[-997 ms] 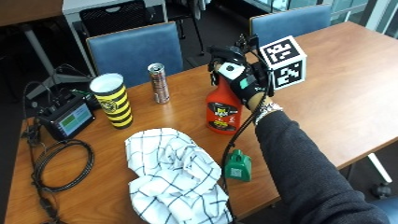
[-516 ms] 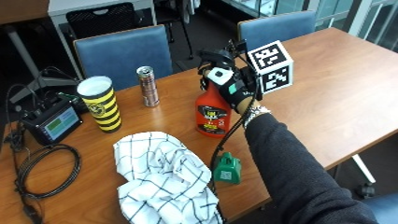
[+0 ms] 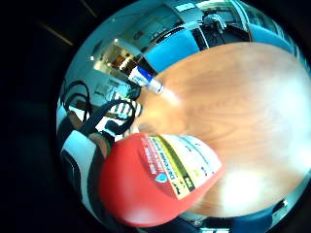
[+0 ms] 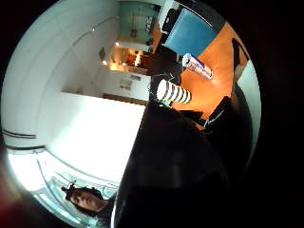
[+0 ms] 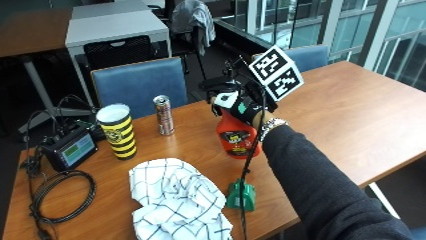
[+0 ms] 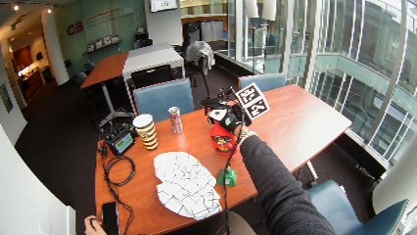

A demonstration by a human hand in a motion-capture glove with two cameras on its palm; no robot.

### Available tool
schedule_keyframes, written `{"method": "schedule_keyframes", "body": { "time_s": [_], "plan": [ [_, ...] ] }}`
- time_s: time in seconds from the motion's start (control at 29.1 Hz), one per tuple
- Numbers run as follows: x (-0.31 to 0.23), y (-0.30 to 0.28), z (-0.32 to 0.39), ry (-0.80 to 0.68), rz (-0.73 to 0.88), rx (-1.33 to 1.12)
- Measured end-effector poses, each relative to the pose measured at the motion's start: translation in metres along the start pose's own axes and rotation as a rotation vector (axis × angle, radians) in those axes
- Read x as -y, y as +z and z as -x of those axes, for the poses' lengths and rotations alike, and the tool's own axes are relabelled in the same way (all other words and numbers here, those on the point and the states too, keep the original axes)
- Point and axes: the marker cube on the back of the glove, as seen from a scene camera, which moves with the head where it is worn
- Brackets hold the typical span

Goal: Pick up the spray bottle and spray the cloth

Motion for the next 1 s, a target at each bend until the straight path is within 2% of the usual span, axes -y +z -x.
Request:
{"method": "schedule_keyframes", "body": {
  "time_s": [0.45,1.0],
  "plan": [
    [-0.013,-0.036,0.069,-0.21,0.215,-0.494],
    [-0.046,0.023,0.094,-0.328,0.421,-1.13]
  ]
}}
